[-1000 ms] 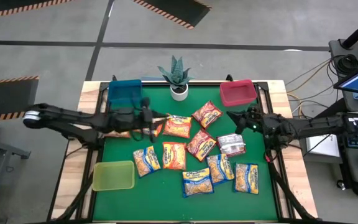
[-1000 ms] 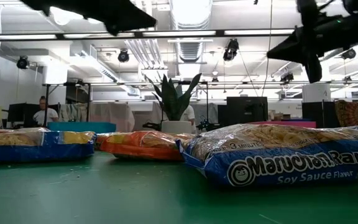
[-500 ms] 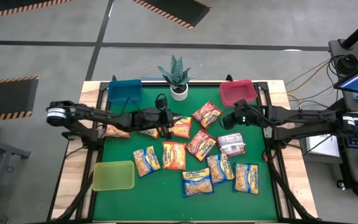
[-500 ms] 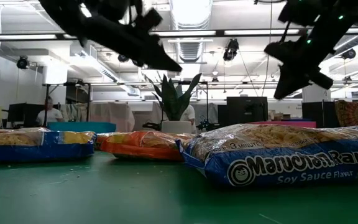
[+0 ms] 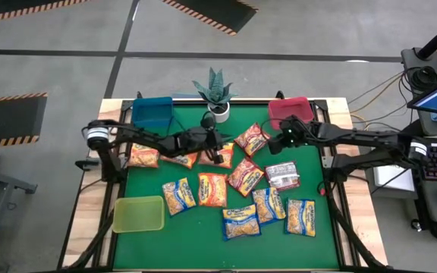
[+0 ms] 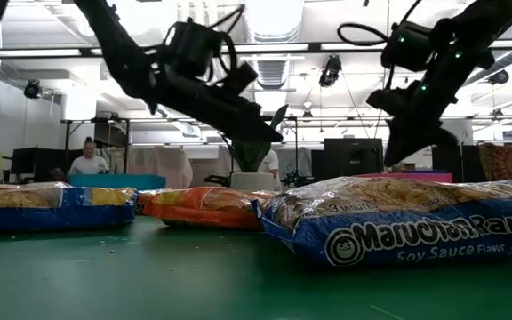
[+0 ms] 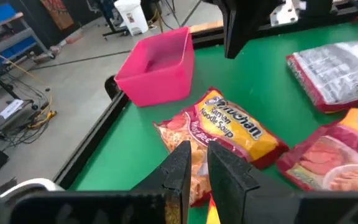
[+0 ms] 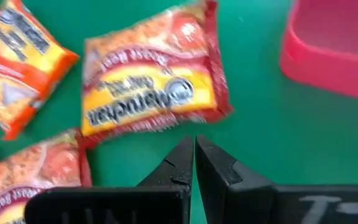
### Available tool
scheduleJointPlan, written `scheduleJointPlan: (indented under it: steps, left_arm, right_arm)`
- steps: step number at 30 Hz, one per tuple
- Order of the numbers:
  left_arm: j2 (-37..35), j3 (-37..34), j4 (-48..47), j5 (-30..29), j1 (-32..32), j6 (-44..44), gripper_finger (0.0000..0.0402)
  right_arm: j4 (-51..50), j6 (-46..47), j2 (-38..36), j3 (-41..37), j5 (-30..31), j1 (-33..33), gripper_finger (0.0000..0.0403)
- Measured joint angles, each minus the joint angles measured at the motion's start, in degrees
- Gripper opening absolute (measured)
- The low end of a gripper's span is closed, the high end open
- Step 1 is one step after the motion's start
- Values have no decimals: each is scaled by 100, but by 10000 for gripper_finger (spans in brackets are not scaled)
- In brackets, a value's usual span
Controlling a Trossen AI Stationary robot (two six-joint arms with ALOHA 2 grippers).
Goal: Sort Maruchan noodles
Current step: Put the red noodle pack into the pink bin
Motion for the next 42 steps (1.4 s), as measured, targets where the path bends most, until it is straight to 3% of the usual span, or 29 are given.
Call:
scheduleJointPlan:
  steps: [4,8,18,26,33,42]
  left_arm:
    - [341,249,-28,60,12,2,36]
    - [555,493,-30,74,19,69,36]
    - [1100,910,-22,103,38,89,36]
    - [1355,925,350,117,187,21,36]
    - [1584,925,396,244,241,-151,36]
    - [2006,1129,371,406,244,-408,36]
  right_arm:
    - [138,-54,59,-20,-14,-117,15]
    - [109,79,41,-37,-218,-239,49]
    - [225,336,4,-310,-304,-251,216]
    - [1996,1054,38,-1198,-291,-279,323]
    - [3575,1556,178,-1898,-94,-331,344]
    - [4647,1664,730,-2150,20,-352,341]
